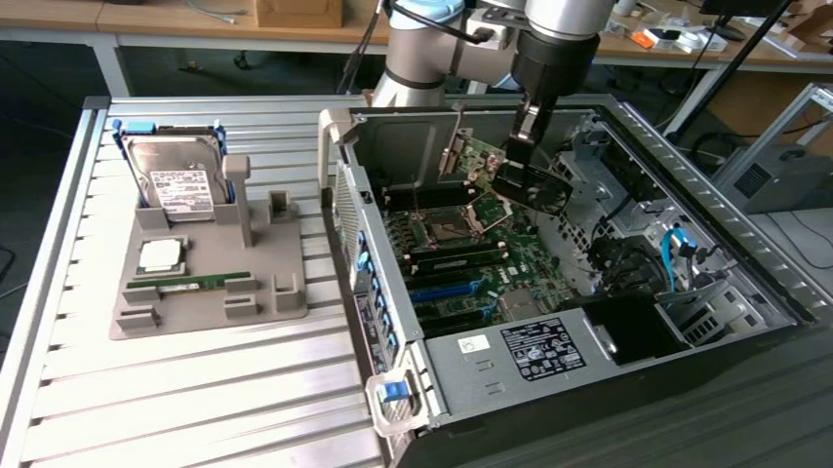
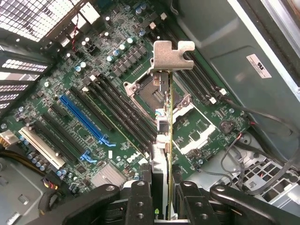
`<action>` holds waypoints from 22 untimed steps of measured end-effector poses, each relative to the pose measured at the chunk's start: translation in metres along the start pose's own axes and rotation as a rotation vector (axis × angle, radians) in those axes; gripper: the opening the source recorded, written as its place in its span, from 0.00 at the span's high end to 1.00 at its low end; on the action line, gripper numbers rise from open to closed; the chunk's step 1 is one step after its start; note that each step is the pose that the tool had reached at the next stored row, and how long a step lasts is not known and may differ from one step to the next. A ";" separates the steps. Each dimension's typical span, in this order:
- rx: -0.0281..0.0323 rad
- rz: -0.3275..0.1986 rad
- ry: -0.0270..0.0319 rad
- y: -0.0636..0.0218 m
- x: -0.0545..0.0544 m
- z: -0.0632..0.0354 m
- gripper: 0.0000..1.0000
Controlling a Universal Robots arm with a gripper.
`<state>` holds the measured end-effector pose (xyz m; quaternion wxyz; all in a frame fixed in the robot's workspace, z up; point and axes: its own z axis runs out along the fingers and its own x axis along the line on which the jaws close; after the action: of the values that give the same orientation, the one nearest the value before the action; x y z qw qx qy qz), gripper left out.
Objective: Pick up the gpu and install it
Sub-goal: 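Insert the gpu into the slot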
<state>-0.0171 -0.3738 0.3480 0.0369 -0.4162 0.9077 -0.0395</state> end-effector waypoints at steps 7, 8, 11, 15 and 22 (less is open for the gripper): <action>-0.0014 -0.040 -0.0041 0.0000 0.000 0.0001 0.73; -0.0015 -0.044 -0.0045 0.0000 0.000 0.0001 0.73; -0.0021 -0.061 -0.0063 0.0000 0.000 0.0002 0.73; -0.0027 -0.080 -0.0082 0.0000 0.000 0.0003 0.73; -0.0038 -0.111 -0.0115 0.0000 0.000 0.0006 0.73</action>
<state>-0.0170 -0.3738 0.3474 0.0390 -0.4661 0.8831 -0.0374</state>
